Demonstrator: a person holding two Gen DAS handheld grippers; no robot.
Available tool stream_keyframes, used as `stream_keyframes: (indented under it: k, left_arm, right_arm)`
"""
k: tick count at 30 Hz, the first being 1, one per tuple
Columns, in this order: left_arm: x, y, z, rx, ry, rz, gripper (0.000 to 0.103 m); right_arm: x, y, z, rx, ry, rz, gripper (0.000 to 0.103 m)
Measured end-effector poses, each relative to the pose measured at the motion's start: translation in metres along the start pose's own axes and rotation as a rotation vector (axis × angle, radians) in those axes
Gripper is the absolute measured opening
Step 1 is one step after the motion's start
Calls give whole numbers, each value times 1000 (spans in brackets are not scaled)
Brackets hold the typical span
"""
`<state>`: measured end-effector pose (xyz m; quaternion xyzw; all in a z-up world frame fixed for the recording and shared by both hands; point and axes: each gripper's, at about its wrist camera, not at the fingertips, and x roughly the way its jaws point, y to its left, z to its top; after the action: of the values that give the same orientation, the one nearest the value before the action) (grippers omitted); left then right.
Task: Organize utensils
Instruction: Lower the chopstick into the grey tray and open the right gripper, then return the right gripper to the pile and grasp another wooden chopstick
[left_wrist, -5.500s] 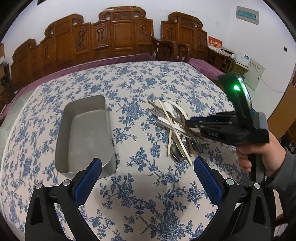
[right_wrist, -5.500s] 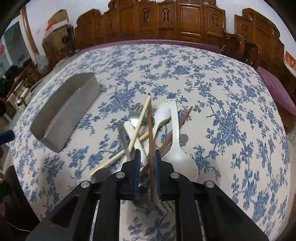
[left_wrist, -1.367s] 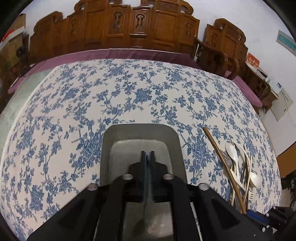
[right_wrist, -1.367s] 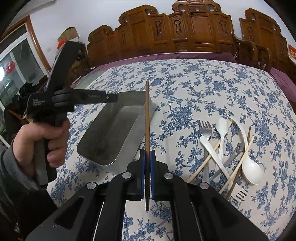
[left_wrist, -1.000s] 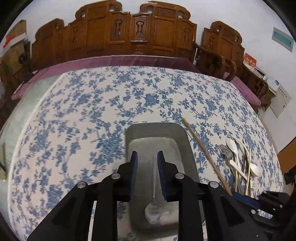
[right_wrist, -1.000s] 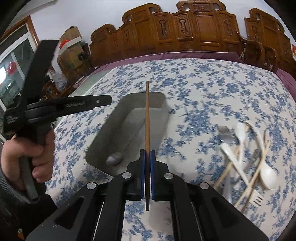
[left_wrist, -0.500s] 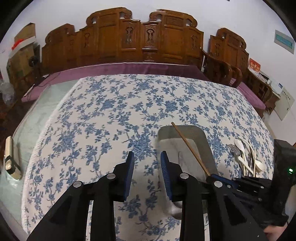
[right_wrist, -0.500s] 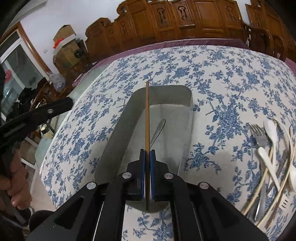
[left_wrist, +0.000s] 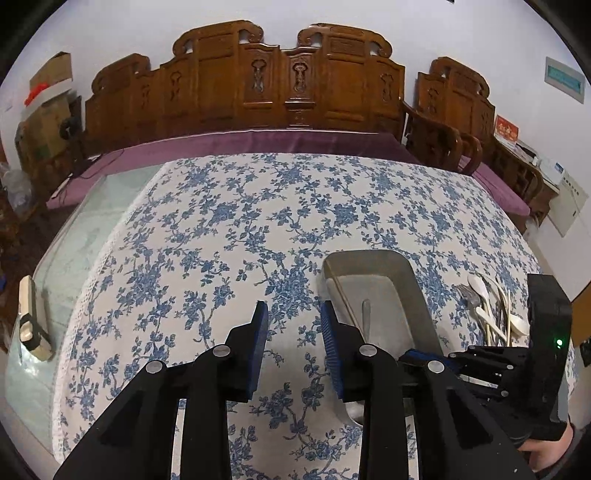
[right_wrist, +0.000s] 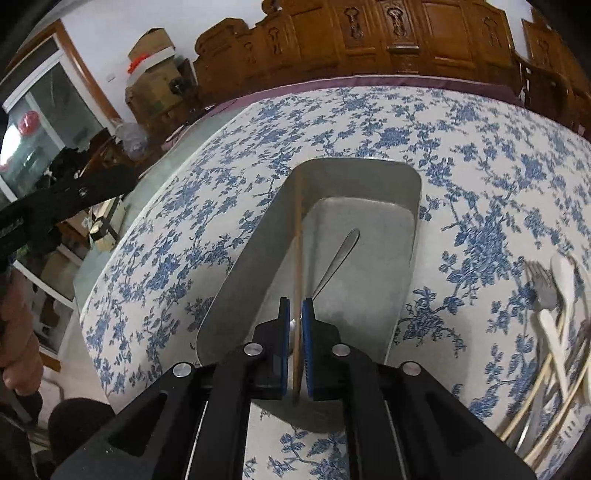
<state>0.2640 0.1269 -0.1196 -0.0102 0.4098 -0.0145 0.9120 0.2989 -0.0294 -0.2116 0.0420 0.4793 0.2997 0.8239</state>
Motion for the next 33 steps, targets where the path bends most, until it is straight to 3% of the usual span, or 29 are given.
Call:
stream_keyframes:
  k: [9, 16, 18, 21, 26, 33]
  left_arm:
    - [-4, -31, -7, 40, -9, -45, 28]
    - [-5, -71, -17, 80, -8, -108, 29]
    - [-6, -86, -22, 84, -6, -137, 39]
    - [-5, -111, -30, 106, -6, -173, 40]
    - [-4, -152, -45, 153, 1, -224, 40]
    - [1, -184, -64, 161, 30, -262, 41]
  right_arm:
    - [-59, -7, -8, -75, -92, -25, 10]
    - [-126, -50, -30, -103, -153, -97, 10]
    - [-140, -65, -39, -94, -157, -121, 20]
    - [-159, -88, -55, -75, -169, -165, 21]
    - [-173, -119, -74, -28, -173, -201, 28]
    - [-158, -139, -94, -5, -137, -220, 29]
